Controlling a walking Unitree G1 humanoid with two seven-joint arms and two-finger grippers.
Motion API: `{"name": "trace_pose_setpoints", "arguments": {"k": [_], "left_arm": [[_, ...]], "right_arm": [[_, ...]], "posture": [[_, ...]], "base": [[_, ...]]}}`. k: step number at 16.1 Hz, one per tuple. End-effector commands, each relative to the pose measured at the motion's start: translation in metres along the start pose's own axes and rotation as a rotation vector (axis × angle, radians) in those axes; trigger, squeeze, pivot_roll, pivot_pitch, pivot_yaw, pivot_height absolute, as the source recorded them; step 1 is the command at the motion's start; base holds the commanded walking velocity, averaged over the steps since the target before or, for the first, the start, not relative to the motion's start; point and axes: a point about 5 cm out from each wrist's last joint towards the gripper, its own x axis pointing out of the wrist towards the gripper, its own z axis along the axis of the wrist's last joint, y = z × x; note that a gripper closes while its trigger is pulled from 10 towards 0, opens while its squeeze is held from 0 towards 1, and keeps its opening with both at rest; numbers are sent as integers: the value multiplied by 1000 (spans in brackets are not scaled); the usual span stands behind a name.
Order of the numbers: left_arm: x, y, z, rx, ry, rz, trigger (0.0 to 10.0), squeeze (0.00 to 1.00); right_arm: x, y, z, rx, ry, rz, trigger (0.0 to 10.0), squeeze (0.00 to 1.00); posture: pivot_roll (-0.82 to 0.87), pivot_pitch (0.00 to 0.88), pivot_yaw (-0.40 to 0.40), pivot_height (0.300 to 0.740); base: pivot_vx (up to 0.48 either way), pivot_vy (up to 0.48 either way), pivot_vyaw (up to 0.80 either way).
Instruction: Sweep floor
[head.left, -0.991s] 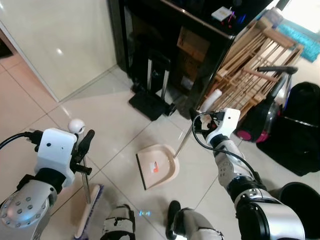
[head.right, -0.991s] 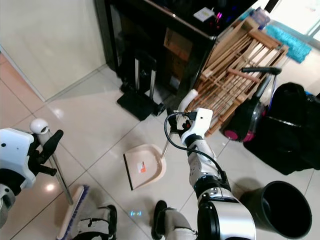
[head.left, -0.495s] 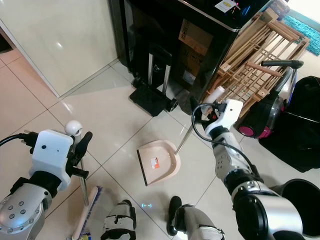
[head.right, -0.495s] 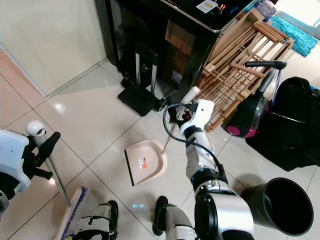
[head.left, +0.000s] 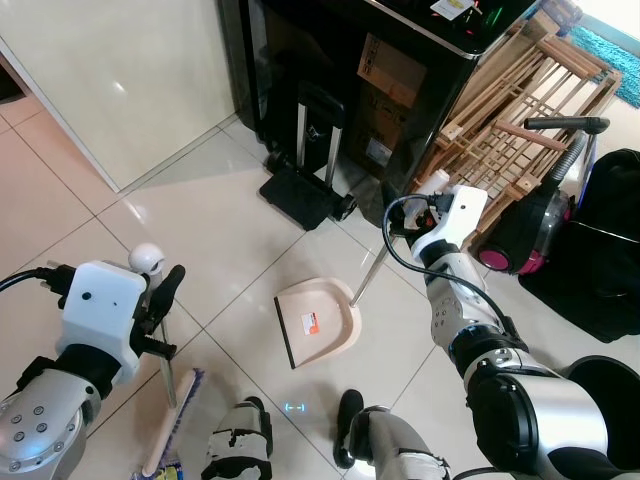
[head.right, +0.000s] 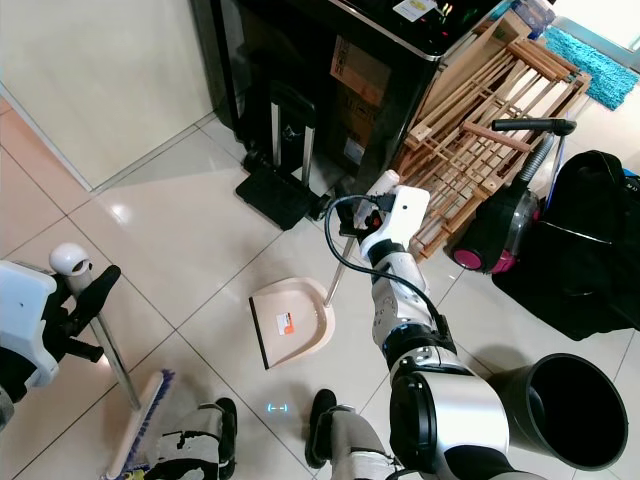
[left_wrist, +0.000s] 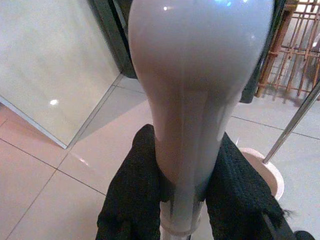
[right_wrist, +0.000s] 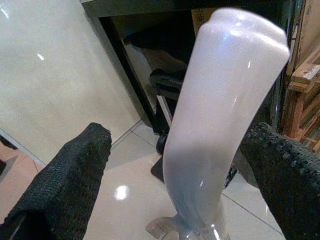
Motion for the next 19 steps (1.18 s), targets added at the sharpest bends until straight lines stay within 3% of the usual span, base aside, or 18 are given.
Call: {"name": "trace_pose_setpoints", "arguments": {"k": [1,2,4,5,6,7,19], "left_arm": [[-5,0,4,17,-10,-5,10000,0],[-6,0,5,19,-9,-7,10000,0],[-7,0,5,22,-8,-5,10000,0],[-8,1,5,24,-7,-2,10000,0],[-8,2,5,25,-7,0,10000,0],[-8,2,6,28,-7,1,10000,0],[-10,3,6,34,-5,-4,10000,0]], "right_arm": [[-3,-5,-2,-8,8,-18,9020,0],[-3,-5,-2,-15,10,-14,4863,0],[-3,-4,-3,-22,16,-11,3569,0],[-3,-5,-3,-27,21,-14,2000,0],[-3,-5,-3,-29,23,-16,2000,0],[-3,-5,-4,-31,28,-23,0,0],[-8,-11,-10,-40,56,-58,0,0]], "posture": [[452,318,-74,740],[458,318,-77,740],[465,317,-80,740],[471,320,-81,740],[471,320,-81,740],[479,321,-81,740],[477,311,-86,740]], "base": [[0,0,0],[0,0,0],[0,0,0],[0,0,0],[0,0,0],[0,0,0],[0,0,0]]}}
